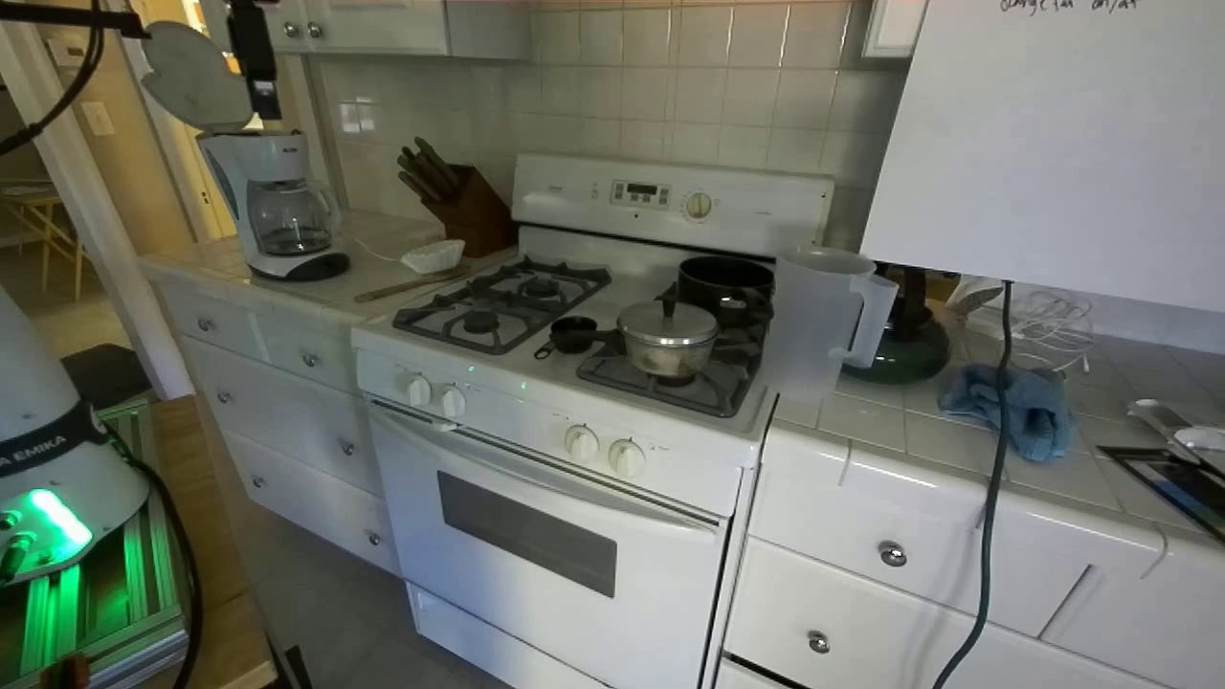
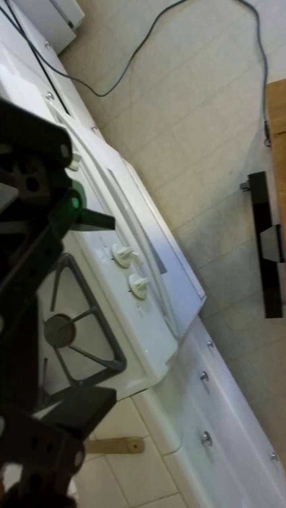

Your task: Move the black pot to the left side of the stovetop.

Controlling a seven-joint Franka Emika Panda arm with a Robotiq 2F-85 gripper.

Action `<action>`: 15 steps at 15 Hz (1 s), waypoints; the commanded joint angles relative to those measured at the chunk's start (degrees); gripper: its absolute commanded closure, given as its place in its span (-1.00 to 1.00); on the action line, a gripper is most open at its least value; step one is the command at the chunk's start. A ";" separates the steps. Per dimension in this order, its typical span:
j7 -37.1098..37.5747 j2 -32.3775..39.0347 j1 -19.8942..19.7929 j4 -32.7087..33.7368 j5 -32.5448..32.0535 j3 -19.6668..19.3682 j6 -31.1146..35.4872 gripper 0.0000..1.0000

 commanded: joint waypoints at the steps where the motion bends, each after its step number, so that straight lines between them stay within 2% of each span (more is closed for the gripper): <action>1: -4.05 6.35 -0.83 1.12 -1.91 -2.49 8.80 -1.00; 3: -6.85 10.50 -1.06 2.64 -2.22 -4.26 11.25 -1.00; 6: -14.44 17.13 -1.36 6.67 -4.24 -7.53 11.35 -1.00; 8: -17.11 20.87 -2.38 9.67 -7.30 -8.66 13.16 -1.00; 10: -18.05 24.87 -3.62 13.14 -10.72 -9.47 15.86 -1.00; 12: -15.68 28.38 -4.64 16.93 -11.67 -9.77 16.74 -1.00; 13: -16.59 24.15 -4.00 12.11 -9.94 -9.65 17.05 -1.00; 15: -16.58 26.97 -4.58 14.92 -10.15 -9.91 17.08 -1.00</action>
